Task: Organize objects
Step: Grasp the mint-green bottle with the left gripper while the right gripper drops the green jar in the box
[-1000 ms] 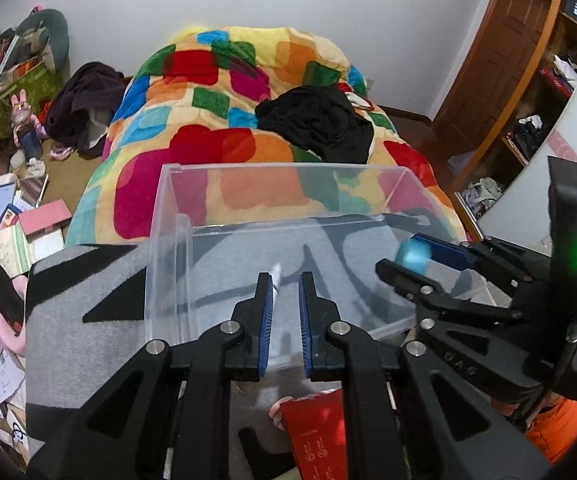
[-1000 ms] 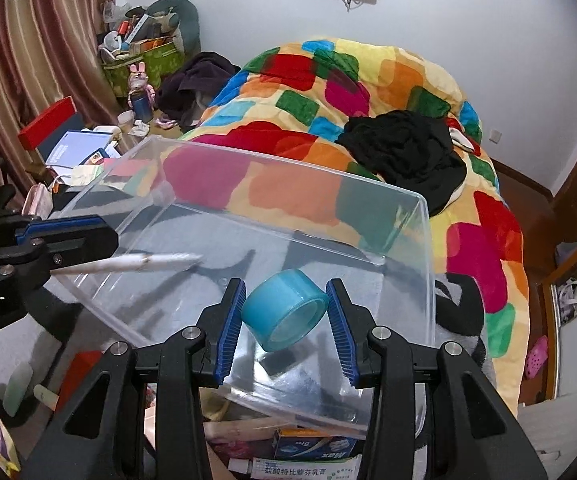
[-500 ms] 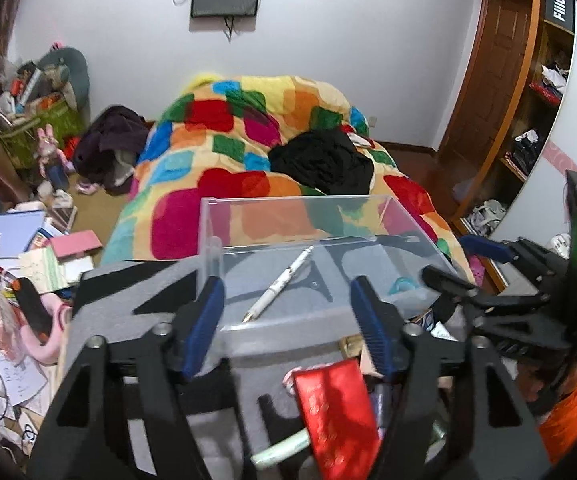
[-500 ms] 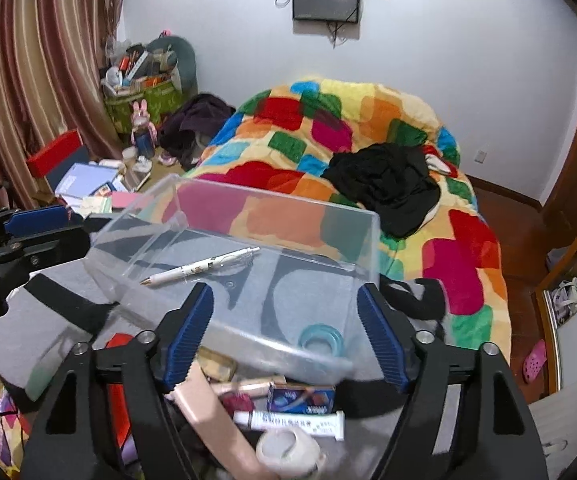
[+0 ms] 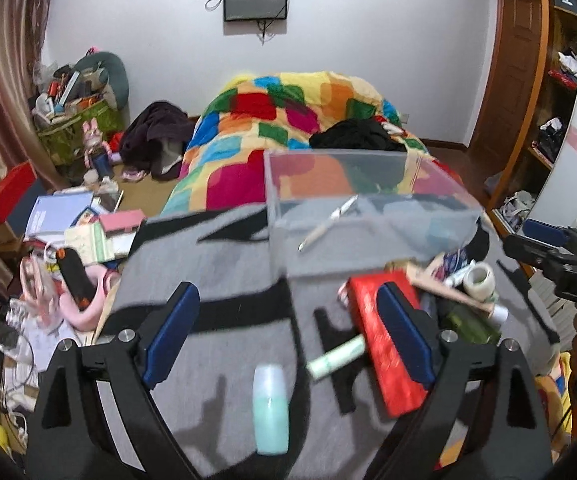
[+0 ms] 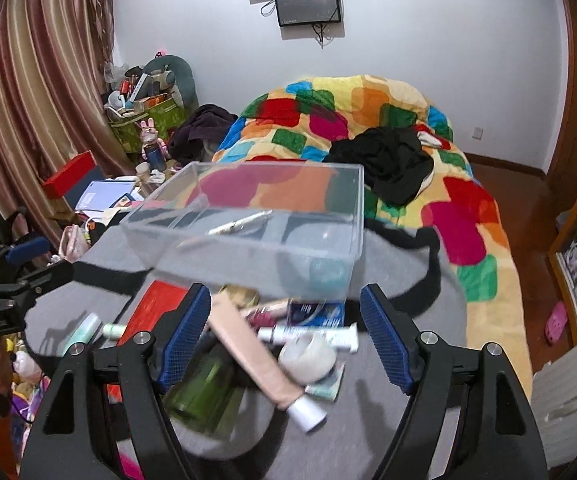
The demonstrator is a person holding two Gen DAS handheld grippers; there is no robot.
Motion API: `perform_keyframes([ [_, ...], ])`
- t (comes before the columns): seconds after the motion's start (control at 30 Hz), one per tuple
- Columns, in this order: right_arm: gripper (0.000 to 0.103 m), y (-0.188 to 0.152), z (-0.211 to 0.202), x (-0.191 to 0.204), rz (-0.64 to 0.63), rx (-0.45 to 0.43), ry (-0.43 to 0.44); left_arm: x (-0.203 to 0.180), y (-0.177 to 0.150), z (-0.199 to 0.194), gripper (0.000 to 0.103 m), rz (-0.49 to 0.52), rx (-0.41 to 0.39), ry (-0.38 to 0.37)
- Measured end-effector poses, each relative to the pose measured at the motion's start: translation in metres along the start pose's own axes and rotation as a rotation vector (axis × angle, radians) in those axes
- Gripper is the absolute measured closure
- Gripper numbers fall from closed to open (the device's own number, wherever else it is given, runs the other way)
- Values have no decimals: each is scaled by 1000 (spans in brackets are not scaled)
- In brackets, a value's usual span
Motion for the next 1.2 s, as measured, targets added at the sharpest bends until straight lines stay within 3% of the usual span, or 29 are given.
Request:
perform_keyframes([
  [0.43, 29, -53, 6, 31, -5, 64, 41, 17, -68, 18, 12, -67, 101, 50],
  [0.53, 33, -59, 16, 36, 2, 95, 38, 20, -77, 21, 13, -66, 111, 60],
  [0.67, 48, -63, 28, 35, 27, 140, 57, 17, -88, 27, 30, -49, 133, 69],
  [0.77, 59, -65, 36, 35, 33, 165, 64, 15, -90, 28, 35, -42, 112, 68],
  [0.83, 61, -66, 38, 35, 28, 174, 67, 14, -89, 27, 45, -36, 100, 59],
  [0.97, 64, -67, 31, 34, 13, 153, 61, 13, -87, 25, 78, -23, 91, 42],
  [1.2, 64, -70, 11, 30, -15, 126, 86, 18, -83, 17, 78, -63, 78, 27],
])
Point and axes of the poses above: each gripper's, at about its wrist camera, not at the fingertips, and z roughly the way its jaws point, x to its left, y to its top, the point moved 2 cm from there along z, roughly the way its jaws point, and after that the axes turned 4 degrees about z, right-handed, at the moved point
